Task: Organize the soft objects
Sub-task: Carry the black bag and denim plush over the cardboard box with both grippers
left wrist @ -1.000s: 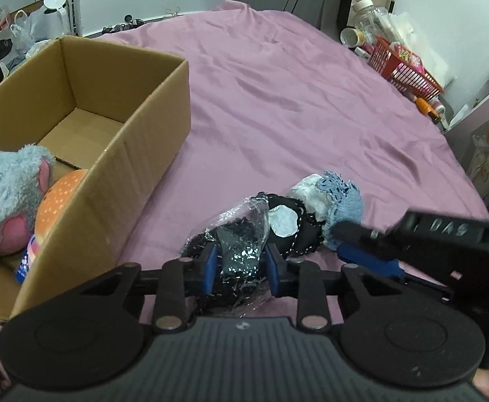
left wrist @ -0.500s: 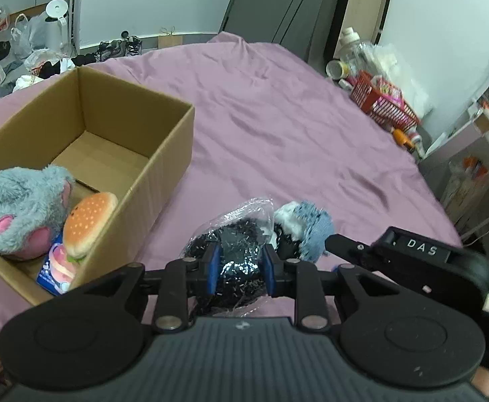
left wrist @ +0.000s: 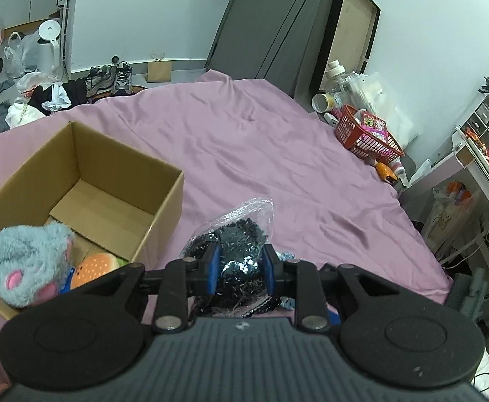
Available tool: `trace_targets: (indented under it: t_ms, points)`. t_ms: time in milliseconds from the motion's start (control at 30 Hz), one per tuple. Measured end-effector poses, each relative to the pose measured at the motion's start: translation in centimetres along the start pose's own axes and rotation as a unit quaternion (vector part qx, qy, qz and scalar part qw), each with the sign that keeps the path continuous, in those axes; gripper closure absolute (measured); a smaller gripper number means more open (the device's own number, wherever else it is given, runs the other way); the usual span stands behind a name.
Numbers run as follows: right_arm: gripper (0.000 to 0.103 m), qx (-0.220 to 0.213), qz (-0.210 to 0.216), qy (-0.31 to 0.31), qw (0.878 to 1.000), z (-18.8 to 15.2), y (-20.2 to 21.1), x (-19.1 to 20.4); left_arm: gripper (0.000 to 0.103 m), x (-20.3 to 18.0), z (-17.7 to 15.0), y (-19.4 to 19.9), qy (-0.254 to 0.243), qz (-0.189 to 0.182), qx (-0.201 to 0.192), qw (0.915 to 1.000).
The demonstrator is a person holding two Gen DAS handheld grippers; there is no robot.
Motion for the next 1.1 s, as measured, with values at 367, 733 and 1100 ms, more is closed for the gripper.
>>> trace_targets:
  t_ms: [367, 733, 1100]
  points:
    - [0.074, -0.011, 0.024, 0.004, 1.0, -0.6, 1.9, 0.7, 0.077, 0.2, 1.1, 1.5, -0.006, -0.009, -0.006, 0.9999]
    - [0.074, -0.051, 0.045, 0.037, 0.997, -0.7, 6.4, 4.3, 0.077, 1.8, 2.9, 4.0, -0.006, -0.02, -0.02, 0.9996]
    - [0.074, -0.073, 0.073, 0.122, 0.987, -2.1, 9.7, 10.1, 0.077, 5.3, 5.4, 6.3, 0.025, -0.032, -0.031, 0.9987]
Point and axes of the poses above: each gripper's, at about its wrist camera, not at the fingertips, and y roughly against the way its jaws point, x to its left, z to its top, the point moved 1 cm from there along -y, roughly the way its jaws point, and after that the axes turned 10 degrees about y, right-handed, at the moved point
